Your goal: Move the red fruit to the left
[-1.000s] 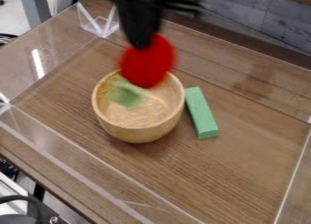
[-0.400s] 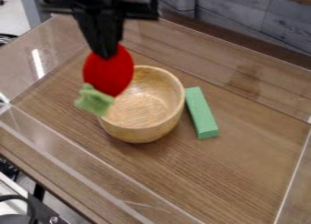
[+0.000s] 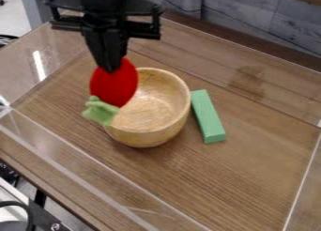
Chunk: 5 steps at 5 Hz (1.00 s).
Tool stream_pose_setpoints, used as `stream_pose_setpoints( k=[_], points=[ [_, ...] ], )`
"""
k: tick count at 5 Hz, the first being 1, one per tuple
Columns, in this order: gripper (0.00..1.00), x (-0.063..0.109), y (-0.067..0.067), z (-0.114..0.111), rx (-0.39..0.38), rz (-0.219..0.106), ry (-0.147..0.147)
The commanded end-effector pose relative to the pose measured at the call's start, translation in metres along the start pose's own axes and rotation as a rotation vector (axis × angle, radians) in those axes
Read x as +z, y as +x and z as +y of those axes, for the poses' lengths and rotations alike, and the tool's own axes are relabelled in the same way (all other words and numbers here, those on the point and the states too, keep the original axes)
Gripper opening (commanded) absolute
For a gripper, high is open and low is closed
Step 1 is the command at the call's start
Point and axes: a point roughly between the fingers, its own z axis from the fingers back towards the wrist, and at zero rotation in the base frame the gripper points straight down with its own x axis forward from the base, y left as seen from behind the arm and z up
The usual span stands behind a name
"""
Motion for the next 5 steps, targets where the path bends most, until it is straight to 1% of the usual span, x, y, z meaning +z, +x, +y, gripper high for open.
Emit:
stream_pose_setpoints(
  k=[1,2,4,5],
  points=[
    [0.0,-0.003,0.001,-0.003,-0.024,-0.01,-0.002],
    [0.0,-0.009,0.001,-0.006,-0.049,-0.005,-0.002],
    [0.0,-0.018,0.019,0.017,-0.225,-0.003,-0.017],
    [0.0,-0.026,0.023,0.022,-0.271,0.0,-0.017]
  ],
)
